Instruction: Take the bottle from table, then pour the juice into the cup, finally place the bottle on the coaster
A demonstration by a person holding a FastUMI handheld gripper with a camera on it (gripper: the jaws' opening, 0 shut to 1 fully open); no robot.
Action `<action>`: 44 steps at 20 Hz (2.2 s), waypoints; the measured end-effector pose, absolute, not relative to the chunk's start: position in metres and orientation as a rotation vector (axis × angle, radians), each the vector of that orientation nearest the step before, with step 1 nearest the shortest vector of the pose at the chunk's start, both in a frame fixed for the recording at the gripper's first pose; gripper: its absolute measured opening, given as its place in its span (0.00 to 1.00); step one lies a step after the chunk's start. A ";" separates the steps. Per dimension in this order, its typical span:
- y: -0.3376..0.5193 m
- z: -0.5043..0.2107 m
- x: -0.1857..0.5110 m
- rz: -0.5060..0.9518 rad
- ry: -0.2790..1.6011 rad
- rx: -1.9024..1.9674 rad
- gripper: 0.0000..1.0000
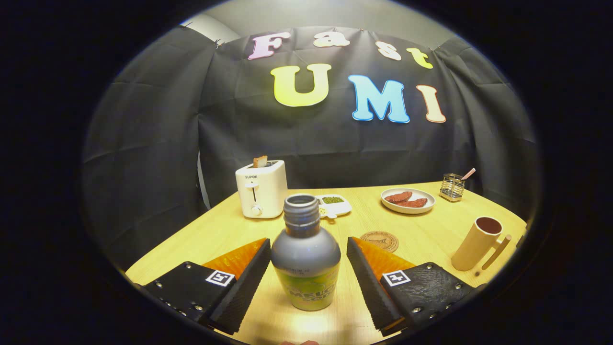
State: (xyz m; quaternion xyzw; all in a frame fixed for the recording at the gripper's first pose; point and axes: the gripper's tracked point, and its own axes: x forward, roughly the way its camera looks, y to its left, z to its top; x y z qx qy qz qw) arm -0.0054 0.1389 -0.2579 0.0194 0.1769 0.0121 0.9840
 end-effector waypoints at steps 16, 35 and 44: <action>0.145 -0.314 -0.011 0.010 0.487 0.023 0.97; 0.123 -0.248 0.021 0.008 0.498 0.038 0.71; 0.094 -0.224 0.026 -0.047 0.500 0.064 0.70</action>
